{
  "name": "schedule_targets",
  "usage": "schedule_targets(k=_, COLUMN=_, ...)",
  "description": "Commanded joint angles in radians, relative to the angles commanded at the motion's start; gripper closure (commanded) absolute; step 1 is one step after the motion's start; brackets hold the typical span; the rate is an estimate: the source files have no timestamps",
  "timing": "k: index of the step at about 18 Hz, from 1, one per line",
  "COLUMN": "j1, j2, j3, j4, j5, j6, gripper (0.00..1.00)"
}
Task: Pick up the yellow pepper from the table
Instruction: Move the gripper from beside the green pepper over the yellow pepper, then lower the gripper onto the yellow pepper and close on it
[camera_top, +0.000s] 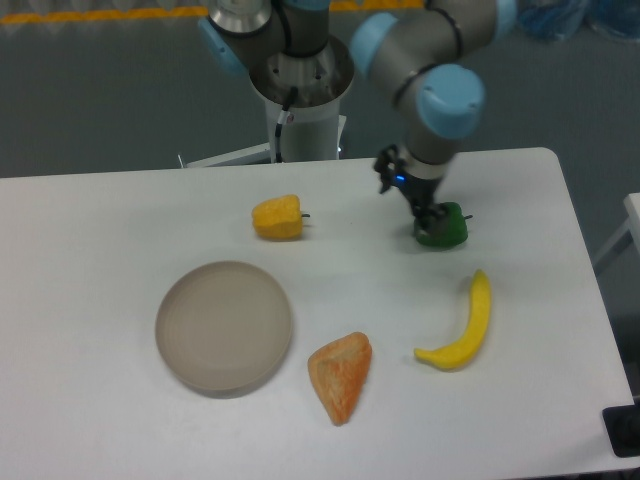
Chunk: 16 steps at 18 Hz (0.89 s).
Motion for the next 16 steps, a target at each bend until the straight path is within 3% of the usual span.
schedule_targets(k=7, j1=-0.152, j2=0.025, j3=-0.040, j4=0.012, j5=-0.046, j6=-0.006, gripper=0.00)
schedule_targets(k=13, j1=-0.214, j2=0.041, j3=-0.155, j4=0.144, j5=-0.044, j6=-0.006, gripper=0.00)
schedule_targets(k=16, j1=-0.215, j2=0.040, j3=-0.181, j4=0.167, j5=-0.041, j6=0.000, gripper=0.00)
